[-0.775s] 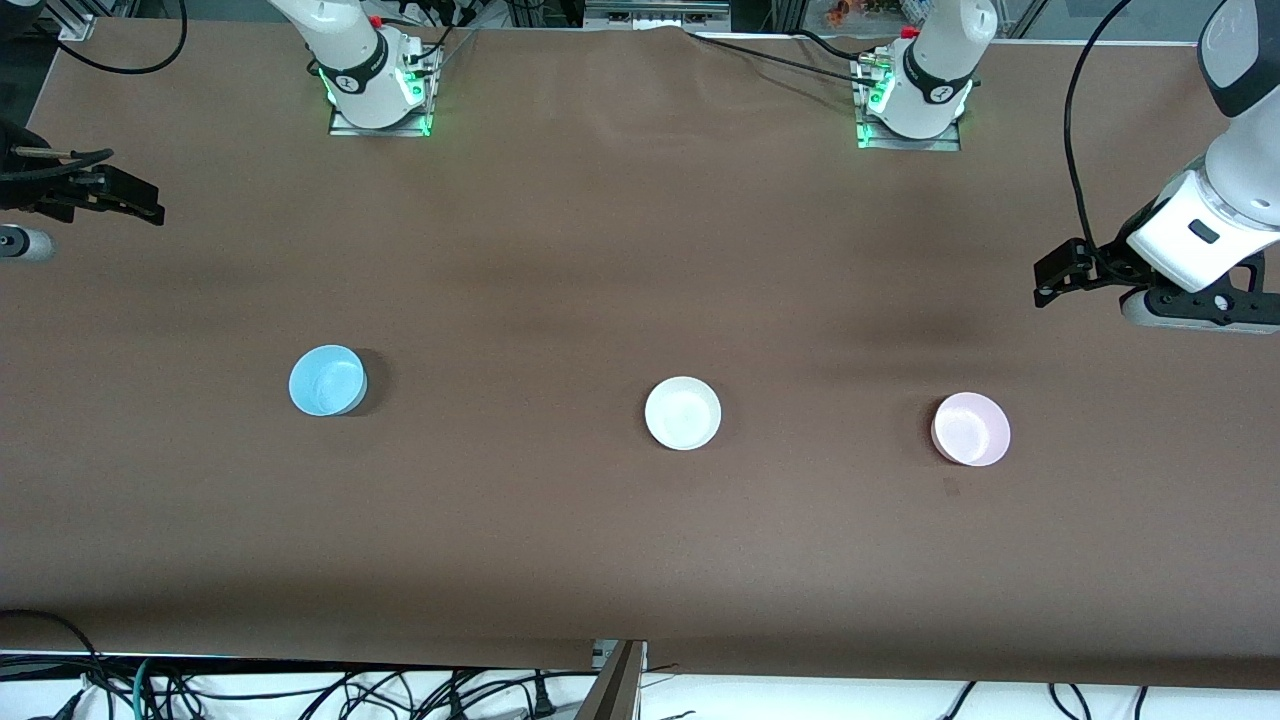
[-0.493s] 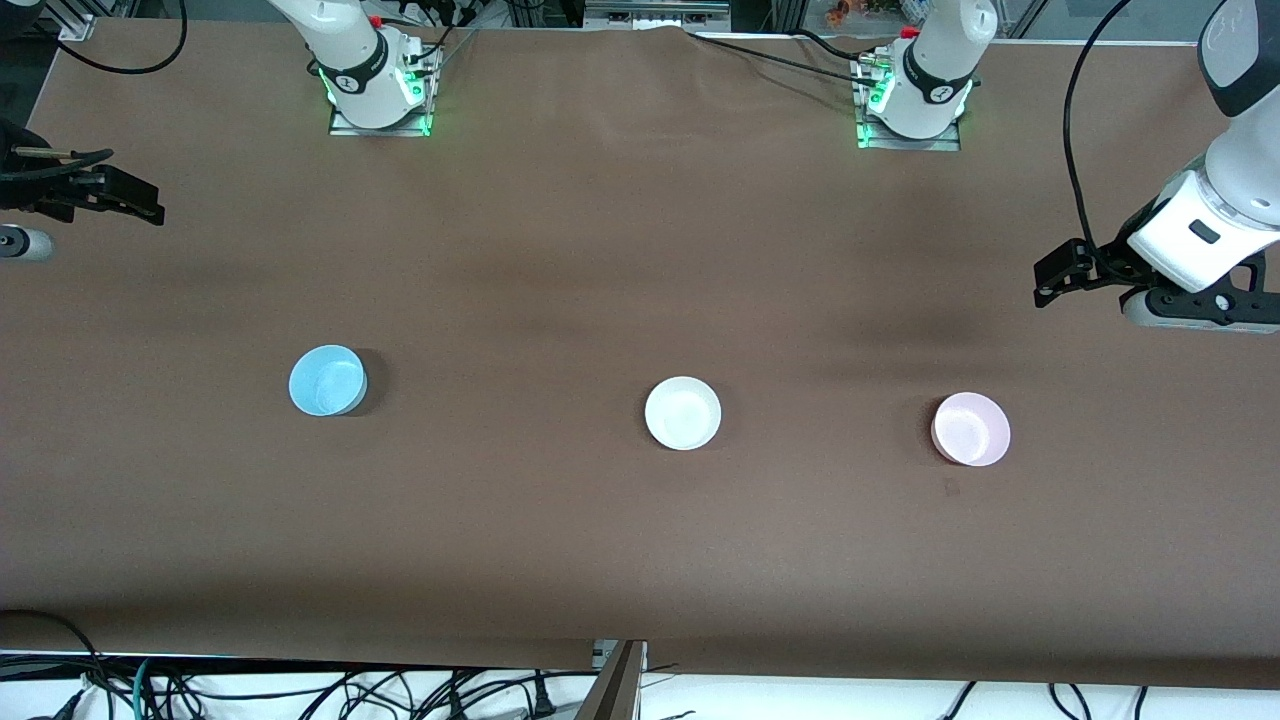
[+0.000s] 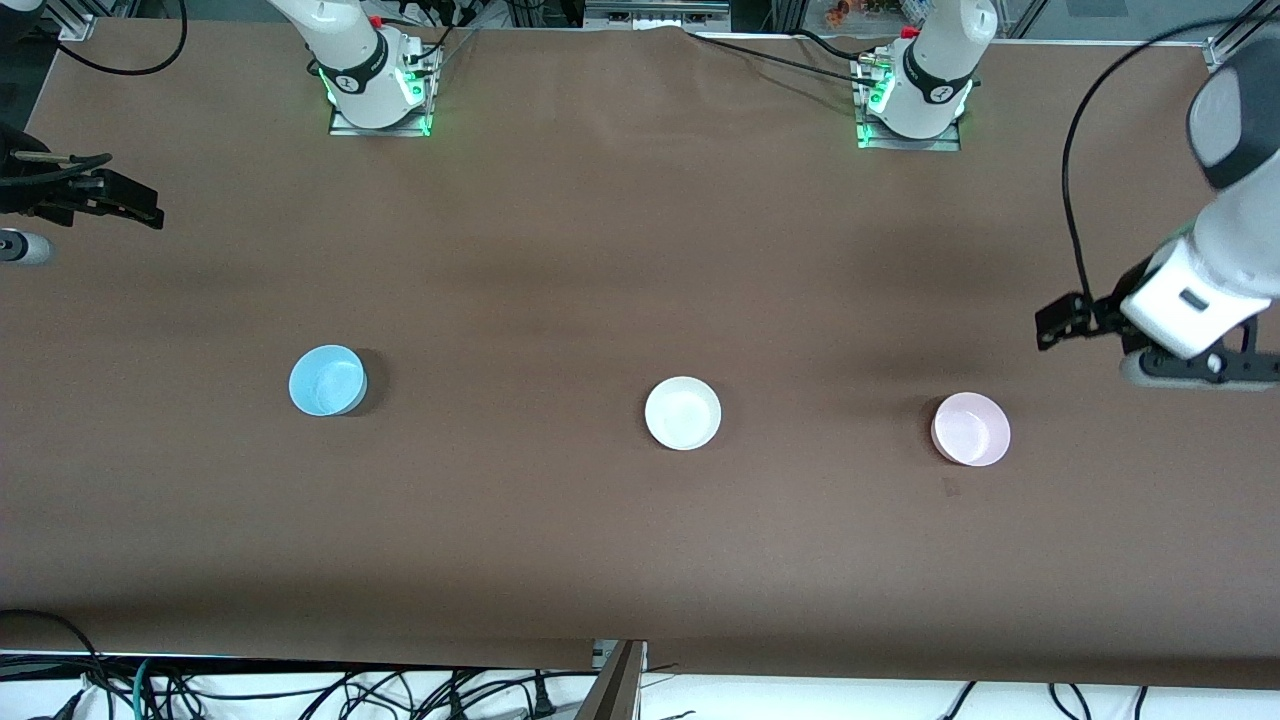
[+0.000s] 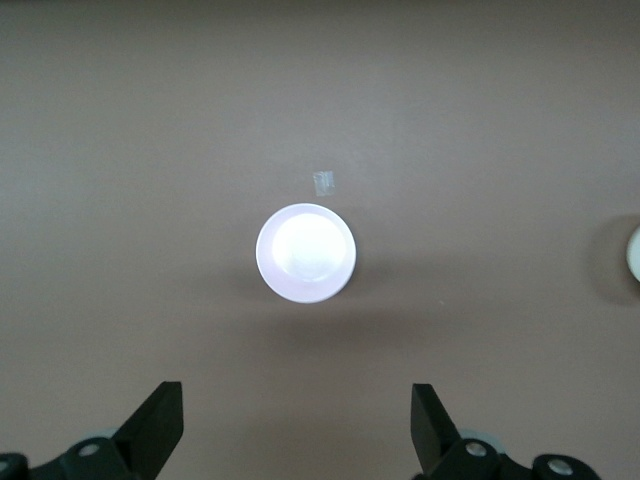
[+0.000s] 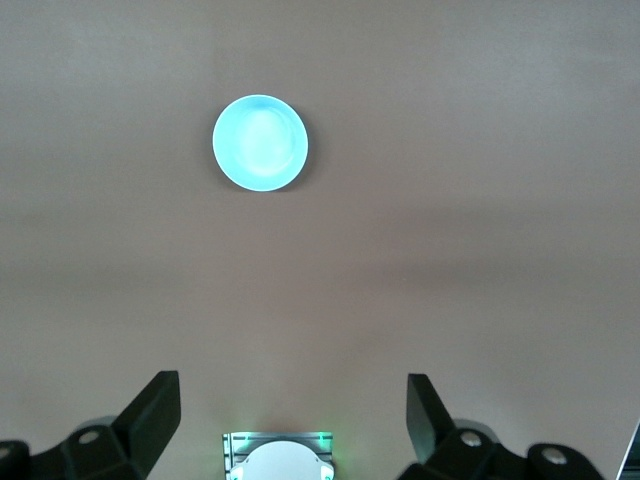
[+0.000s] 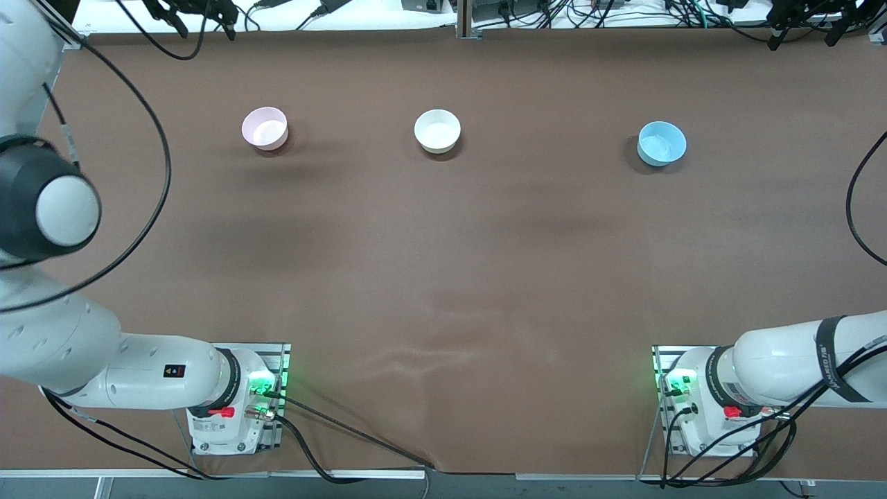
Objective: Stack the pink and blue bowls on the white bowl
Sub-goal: 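Move the left gripper toward the pink bowl, then lower the left gripper onto the pink bowl while the right gripper reaches out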
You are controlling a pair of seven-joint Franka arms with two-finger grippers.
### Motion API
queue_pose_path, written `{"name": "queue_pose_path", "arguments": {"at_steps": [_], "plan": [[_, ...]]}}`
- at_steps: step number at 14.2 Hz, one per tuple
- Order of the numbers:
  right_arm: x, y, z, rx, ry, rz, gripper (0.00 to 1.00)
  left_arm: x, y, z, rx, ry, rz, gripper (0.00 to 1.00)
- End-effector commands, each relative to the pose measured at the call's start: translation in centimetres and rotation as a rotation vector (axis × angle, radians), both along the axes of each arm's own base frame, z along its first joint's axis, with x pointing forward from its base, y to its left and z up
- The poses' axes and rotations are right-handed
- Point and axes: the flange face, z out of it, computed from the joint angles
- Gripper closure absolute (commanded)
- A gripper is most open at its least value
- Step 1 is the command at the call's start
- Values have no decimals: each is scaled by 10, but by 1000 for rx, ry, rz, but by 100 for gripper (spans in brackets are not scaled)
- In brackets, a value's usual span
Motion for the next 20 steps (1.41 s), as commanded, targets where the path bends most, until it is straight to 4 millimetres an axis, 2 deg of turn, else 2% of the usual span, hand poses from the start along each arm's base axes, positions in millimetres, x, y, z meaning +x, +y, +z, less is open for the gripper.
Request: {"name": "queue_pose_path", "arguments": {"at_steps": [1, 2, 5, 7, 8, 11, 13, 16, 18, 20], "plan": [[8, 0, -2, 27, -3, -23, 0, 35, 32, -63, 15, 5, 35, 0], [9, 0, -3, 27, -3, -23, 0, 42, 45, -88, 15, 16, 49, 0], [18, -5, -30, 31, 59, -29, 0, 52, 59, -151, 9, 19, 23, 0], [22, -14, -41, 36, 78, -35, 0, 47, 60, -184, 7, 9, 14, 0], [23, -14, -43, 35, 78, -38, 0, 41, 64, -198, 6, 4, 20, 0], [32, -14, -64, 38, 107, -31, 0, 24, 74, -240, 1, -10, 32, 0], [37, -19, -76, 36, 123, -38, 0, 16, 82, -262, -1, -5, 42, 0], [48, -30, -103, 45, 139, -53, 0, 3, 86, -283, -4, -4, 47, 0], [55, -35, -123, 49, 149, -58, 0, -3, 85, -292, -6, -9, 32, 5], [64, -36, -147, 55, 151, -39, 0, -3, 85, -292, -6, -9, 32, 13]]}}
